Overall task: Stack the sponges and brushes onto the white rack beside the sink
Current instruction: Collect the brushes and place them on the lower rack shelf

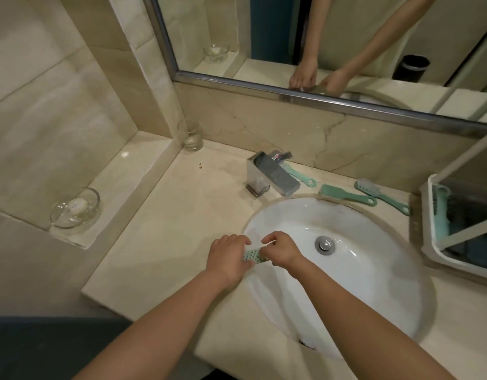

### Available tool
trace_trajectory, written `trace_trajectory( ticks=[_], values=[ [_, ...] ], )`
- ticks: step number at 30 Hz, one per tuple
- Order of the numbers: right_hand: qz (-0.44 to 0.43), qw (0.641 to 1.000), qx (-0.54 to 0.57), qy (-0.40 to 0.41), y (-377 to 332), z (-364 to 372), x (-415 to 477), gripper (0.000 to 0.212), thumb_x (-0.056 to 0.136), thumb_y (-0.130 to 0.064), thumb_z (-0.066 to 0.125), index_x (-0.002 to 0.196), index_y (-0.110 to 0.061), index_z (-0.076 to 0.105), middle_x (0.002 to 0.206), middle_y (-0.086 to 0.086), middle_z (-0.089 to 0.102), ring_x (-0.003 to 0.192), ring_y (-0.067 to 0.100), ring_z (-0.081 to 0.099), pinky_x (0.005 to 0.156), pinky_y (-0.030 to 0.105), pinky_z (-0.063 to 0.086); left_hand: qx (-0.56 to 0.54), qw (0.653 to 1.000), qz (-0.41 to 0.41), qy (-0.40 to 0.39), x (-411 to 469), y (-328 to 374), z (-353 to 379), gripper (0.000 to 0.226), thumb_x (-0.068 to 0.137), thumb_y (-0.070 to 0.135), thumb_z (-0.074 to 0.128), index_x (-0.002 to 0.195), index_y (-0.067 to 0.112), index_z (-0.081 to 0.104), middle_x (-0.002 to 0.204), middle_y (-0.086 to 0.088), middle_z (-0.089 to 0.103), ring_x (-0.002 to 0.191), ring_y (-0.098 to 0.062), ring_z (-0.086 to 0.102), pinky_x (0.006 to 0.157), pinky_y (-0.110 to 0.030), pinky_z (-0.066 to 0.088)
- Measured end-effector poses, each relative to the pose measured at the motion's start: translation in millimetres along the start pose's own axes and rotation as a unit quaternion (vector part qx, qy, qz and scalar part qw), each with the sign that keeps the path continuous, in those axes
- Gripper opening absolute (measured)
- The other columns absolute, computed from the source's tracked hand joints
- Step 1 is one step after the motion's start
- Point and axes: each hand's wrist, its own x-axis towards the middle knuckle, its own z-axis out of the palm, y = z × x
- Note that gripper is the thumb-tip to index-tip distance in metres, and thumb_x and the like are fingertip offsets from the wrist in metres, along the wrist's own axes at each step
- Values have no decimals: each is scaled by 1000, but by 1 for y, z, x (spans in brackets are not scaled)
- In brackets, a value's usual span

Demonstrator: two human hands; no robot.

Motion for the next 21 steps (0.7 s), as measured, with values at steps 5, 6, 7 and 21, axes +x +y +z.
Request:
trace_trajectory(
  ticks=[5, 6, 7, 21],
  values=[
    [10, 990, 112, 80, 6, -54, -14, 19, 80, -7, 59, 98, -13, 62, 93, 4, 62, 75, 13, 56, 62, 25, 44, -50, 998, 43, 9, 15, 56, 2, 29, 86, 44, 58, 107, 25, 52, 107, 5, 55, 105, -18, 51, 88, -32, 38],
    [1, 987, 133, 95, 4, -65, -16, 19, 81, -6, 58, 98, -13, 63, 91, 3, 61, 75, 12, 56, 61, 24, 44, -84, 996, 40, 15, 17, 68, 1, 25, 85, 42, 58, 101, 26, 48, 98, 6, 57, 95, -19, 55, 78, -33, 42],
    [-11, 981, 160, 110, 0, -75, -17, 20, 81, -5, 56, 97, -14, 63, 89, 3, 61, 74, 12, 56, 59, 24, 43, -121, 992, 31, 20, 19, 79, -1, 23, 85, 41, 57, 96, 27, 42, 87, 7, 57, 83, -19, 58, 66, -33, 42],
    [-143, 946, 210, 201, -74, -154, 51, 9, 87, -10, 57, 88, -14, 64, 71, 0, 65, 61, 10, 55, 56, 21, 44, -417, 899, -37, 129, 114, 136, -97, 14, 80, 32, 59, 91, 23, 56, 69, 3, 66, 59, -19, 63, 61, -37, 52]
  ],
)
